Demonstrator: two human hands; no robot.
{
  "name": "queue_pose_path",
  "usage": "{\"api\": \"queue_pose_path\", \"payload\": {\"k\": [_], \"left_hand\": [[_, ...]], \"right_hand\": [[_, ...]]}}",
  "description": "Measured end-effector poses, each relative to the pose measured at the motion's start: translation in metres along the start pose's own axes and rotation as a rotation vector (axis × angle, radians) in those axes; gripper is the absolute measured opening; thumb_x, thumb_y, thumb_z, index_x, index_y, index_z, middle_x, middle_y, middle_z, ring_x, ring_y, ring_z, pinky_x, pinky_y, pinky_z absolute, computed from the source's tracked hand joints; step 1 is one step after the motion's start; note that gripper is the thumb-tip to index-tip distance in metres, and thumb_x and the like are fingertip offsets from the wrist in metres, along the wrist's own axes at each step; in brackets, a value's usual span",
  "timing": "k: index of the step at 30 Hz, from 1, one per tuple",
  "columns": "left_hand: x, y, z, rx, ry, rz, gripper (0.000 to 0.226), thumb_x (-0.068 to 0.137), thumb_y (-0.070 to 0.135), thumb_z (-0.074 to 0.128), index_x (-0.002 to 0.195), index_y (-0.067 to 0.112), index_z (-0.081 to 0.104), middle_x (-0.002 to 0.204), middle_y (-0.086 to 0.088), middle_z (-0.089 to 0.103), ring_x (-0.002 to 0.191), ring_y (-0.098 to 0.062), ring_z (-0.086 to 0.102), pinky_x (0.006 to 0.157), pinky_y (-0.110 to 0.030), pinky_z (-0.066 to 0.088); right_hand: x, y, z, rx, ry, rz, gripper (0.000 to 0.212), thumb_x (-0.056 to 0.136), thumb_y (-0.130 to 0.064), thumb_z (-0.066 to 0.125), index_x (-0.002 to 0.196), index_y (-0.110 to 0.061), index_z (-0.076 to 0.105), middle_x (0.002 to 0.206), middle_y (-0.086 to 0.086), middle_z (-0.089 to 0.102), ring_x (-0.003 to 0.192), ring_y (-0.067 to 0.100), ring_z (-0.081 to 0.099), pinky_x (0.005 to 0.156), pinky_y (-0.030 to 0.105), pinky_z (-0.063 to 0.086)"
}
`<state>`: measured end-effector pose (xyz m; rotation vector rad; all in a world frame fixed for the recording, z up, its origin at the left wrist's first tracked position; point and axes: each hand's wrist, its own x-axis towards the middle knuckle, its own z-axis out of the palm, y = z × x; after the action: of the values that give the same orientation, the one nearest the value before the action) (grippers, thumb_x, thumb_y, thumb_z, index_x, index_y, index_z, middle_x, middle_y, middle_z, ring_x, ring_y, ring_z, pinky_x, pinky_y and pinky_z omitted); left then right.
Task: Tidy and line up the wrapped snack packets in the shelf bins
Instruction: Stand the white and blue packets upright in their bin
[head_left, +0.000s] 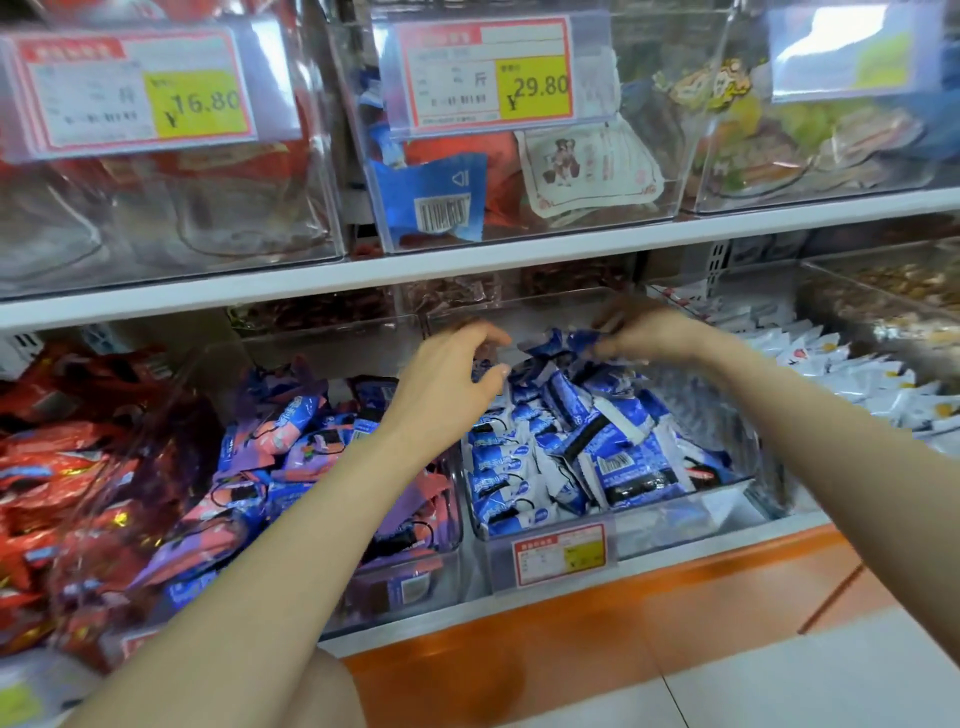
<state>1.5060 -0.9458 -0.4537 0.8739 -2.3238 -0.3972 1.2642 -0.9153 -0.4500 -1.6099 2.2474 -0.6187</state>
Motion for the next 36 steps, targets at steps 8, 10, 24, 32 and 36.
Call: {"api": "queue_pose_path", "payload": {"k": [8, 10, 24, 32, 36], "left_hand": [[-0.002, 0.013, 0.015, -0.42, -0.194, -0.25, 0.05, 0.082, 0.03, 0.069, 0.123, 0.011, 0.05, 0.112, -0.004, 0.063, 0.096, -0.016, 0.06, 0.086, -0.029, 0.05], [0.0, 0.011, 0.016, -0.433, -0.176, -0.277, 0.038, 0.083, 0.03, 0.068, 0.112, 0.009, 0.055, 0.102, -0.013, 0.066, 0.092, -0.022, 0.063, 0.082, -0.032, 0.049], [0.004, -0.024, -0.023, -0.116, 0.245, -0.432, 0.008, 0.087, 0.018, 0.059, 0.094, 0.022, 0.061, 0.085, 0.007, 0.059, 0.097, -0.02, 0.06, 0.083, -0.028, 0.045], [-0.001, -0.036, -0.023, -0.105, 0.19, -0.446, 0.005, 0.088, 0.016, 0.059, 0.09, 0.021, 0.059, 0.079, 0.01, 0.058, 0.091, -0.017, 0.058, 0.086, -0.029, 0.047], [-0.001, -0.036, -0.022, -0.093, 0.176, -0.42, 0.006, 0.089, 0.015, 0.058, 0.089, 0.021, 0.058, 0.078, 0.012, 0.057, 0.086, -0.013, 0.057, 0.08, -0.025, 0.044]], "right_hand": [[-0.031, -0.035, -0.011, 0.634, -0.552, -0.011, 0.033, 0.085, -0.031, 0.053, 0.104, -0.005, 0.063, 0.093, 0.012, 0.072, 0.075, 0.018, 0.069, 0.059, 0.024, 0.056], [-0.033, -0.037, -0.009, 0.648, -0.559, -0.009, 0.043, 0.081, -0.034, 0.055, 0.109, -0.002, 0.06, 0.102, 0.017, 0.07, 0.084, 0.023, 0.069, 0.074, 0.034, 0.059], [-0.017, -0.065, 0.041, 0.114, -0.157, -0.052, 0.034, 0.081, -0.031, 0.071, 0.108, -0.012, 0.062, 0.109, 0.001, 0.06, 0.08, 0.01, 0.053, 0.066, 0.015, 0.041], [0.012, -0.069, 0.079, -0.066, -0.117, -0.188, 0.044, 0.078, -0.016, 0.075, 0.118, -0.008, 0.06, 0.126, 0.009, 0.059, 0.111, 0.023, 0.057, 0.078, 0.02, 0.04], [0.017, -0.069, 0.082, -0.17, -0.064, -0.245, 0.04, 0.08, -0.017, 0.073, 0.118, -0.013, 0.06, 0.125, 0.008, 0.058, 0.11, 0.024, 0.057, 0.078, 0.021, 0.04]]}}
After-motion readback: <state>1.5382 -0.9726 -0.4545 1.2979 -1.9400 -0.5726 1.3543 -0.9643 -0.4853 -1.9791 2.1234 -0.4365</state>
